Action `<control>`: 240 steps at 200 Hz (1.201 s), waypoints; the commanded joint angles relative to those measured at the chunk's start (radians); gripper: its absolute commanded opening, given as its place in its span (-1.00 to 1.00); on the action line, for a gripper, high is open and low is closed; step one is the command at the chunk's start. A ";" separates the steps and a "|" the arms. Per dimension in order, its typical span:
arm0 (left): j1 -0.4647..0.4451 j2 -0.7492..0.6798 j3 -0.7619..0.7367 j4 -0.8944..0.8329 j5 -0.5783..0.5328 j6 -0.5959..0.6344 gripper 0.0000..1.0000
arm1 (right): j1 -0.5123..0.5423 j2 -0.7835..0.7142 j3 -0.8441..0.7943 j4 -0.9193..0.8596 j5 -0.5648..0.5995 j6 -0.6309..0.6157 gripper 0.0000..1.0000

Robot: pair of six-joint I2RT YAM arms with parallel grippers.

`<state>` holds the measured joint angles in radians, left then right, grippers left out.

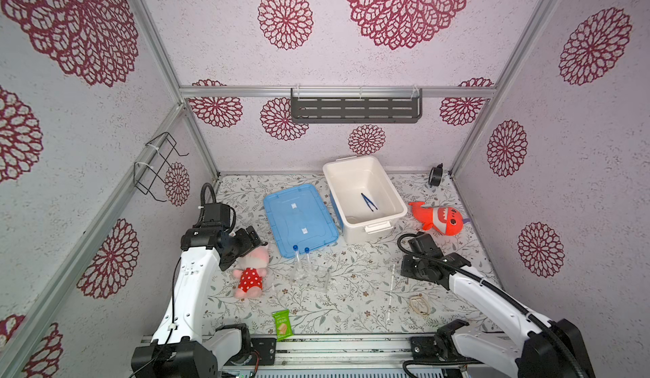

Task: Organize the chemistry lab equipment
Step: 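Carry the metal tweezers with the right gripper into the white bin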

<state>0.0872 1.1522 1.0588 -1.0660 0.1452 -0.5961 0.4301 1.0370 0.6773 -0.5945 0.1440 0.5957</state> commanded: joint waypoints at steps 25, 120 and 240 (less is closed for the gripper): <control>-0.006 0.001 0.000 0.023 0.019 0.000 0.93 | 0.002 -0.096 0.239 -0.084 0.083 -0.050 -0.90; -0.006 -0.008 0.027 -0.032 0.046 0.005 0.93 | 0.003 0.267 0.668 0.000 -0.111 -0.241 -0.91; 0.010 0.053 0.072 -0.094 0.095 0.120 0.96 | 0.015 0.967 1.212 -0.094 -0.140 -0.357 -0.94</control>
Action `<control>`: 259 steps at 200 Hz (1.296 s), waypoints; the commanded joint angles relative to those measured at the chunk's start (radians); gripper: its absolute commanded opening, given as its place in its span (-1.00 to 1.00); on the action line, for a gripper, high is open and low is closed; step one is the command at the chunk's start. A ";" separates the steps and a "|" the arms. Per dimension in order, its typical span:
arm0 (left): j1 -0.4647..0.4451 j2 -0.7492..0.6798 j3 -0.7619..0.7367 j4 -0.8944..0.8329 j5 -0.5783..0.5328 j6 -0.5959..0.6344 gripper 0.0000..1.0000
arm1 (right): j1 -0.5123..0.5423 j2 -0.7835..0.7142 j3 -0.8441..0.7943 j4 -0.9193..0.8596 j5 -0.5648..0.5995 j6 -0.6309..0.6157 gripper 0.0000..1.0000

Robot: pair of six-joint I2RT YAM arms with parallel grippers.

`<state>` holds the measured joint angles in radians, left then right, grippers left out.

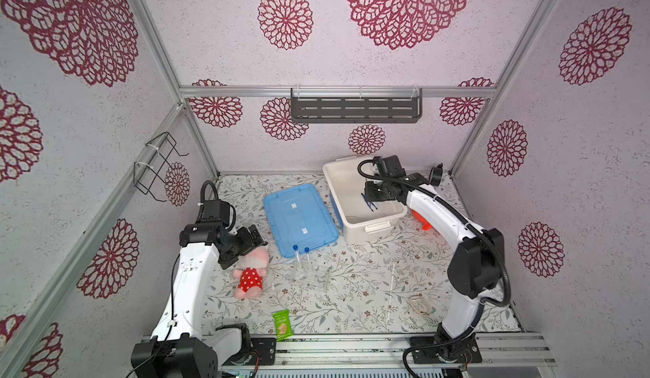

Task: Organize the chemistry lab equipment
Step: 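Carry the metal tweezers with the right gripper into the white bin, then open the right gripper to release the metal tweezers in the bin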

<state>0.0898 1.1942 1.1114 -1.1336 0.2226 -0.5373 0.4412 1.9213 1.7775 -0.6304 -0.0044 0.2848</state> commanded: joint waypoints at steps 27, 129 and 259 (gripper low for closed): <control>0.037 -0.016 -0.011 -0.025 0.035 0.074 0.99 | 0.001 0.217 0.207 -0.055 0.009 -0.071 -0.95; 0.071 -0.004 -0.050 -0.036 0.013 0.069 0.99 | -0.018 0.460 0.338 -0.039 0.058 -0.086 -0.92; 0.072 -0.001 -0.068 -0.019 -0.020 0.042 0.99 | -0.021 0.236 0.366 -0.086 0.061 0.011 -0.16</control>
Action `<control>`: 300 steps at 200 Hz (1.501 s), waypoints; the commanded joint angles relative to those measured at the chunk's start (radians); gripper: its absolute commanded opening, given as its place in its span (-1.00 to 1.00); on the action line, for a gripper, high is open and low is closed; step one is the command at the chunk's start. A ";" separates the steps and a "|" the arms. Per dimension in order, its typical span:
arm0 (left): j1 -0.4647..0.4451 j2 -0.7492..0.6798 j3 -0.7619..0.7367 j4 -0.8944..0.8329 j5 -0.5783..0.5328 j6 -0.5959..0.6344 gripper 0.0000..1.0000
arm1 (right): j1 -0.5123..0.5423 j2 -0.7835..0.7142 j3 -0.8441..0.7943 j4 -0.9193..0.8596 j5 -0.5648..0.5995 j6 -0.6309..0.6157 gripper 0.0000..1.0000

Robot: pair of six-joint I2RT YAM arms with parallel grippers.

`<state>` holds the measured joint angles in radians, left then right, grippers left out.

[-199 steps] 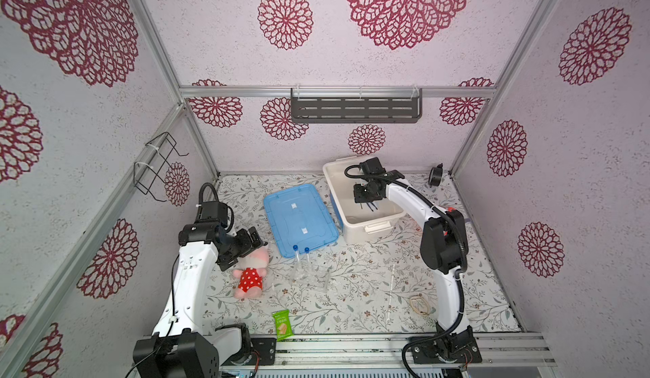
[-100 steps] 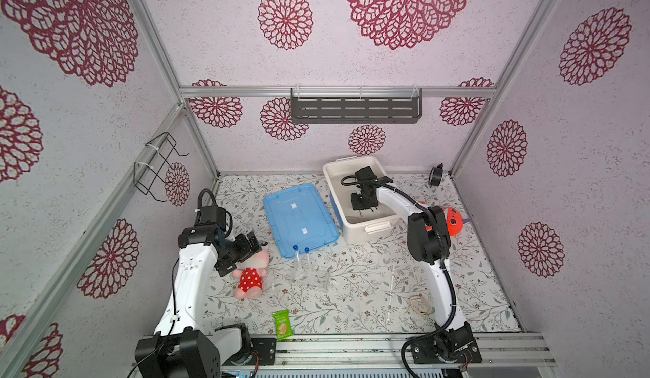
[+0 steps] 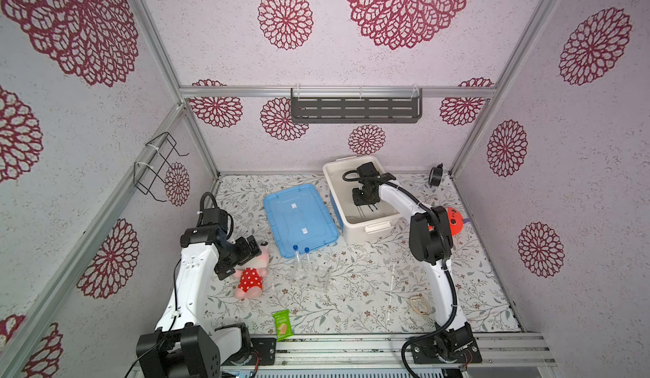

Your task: Organize the chemistry lab equipment

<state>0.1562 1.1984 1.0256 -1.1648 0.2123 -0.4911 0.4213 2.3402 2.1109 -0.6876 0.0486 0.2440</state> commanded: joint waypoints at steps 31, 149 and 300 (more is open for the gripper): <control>0.006 -0.028 0.053 0.013 0.005 -0.034 0.99 | -0.001 -0.315 -0.001 -0.102 0.014 0.093 -0.11; -0.132 -0.250 0.225 0.097 0.190 -0.045 0.88 | 0.000 -1.122 -0.931 -0.187 0.041 0.433 0.03; -1.055 0.085 0.318 0.242 -0.456 -0.097 0.82 | 0.082 -1.056 -1.421 0.081 -0.079 0.656 -0.26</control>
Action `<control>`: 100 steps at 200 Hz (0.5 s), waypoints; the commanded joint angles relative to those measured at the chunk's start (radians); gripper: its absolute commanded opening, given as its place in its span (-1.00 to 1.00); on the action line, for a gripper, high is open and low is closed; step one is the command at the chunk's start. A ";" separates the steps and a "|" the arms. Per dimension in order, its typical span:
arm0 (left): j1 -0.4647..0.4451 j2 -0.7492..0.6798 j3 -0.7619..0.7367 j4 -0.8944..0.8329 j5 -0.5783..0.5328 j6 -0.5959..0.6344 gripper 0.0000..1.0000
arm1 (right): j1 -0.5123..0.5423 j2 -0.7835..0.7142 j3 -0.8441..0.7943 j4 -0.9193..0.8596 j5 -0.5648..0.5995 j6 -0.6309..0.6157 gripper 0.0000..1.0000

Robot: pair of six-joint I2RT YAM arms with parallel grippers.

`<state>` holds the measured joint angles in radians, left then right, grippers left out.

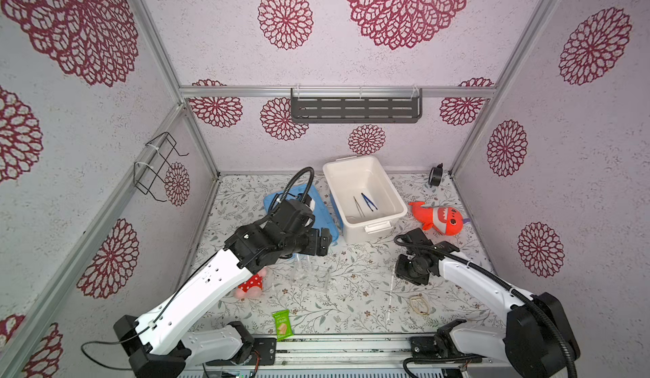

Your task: Organize the chemistry lab equipment

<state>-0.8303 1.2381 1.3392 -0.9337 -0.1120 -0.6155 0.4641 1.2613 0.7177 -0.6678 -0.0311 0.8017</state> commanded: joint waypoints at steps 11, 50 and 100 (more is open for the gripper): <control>-0.100 0.065 -0.008 0.026 -0.151 0.040 0.82 | 0.059 0.042 -0.058 0.106 -0.021 0.132 -0.26; -0.182 0.145 -0.007 0.063 -0.152 0.074 0.83 | 0.109 0.134 -0.076 0.126 -0.010 0.180 -0.27; -0.267 0.250 0.026 0.036 -0.161 0.127 0.88 | 0.121 0.178 -0.073 0.129 -0.084 0.299 -0.61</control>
<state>-1.0657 1.4609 1.3338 -0.8989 -0.2493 -0.5259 0.5716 1.3960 0.6743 -0.5285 -0.0597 0.9981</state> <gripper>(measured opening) 0.933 0.217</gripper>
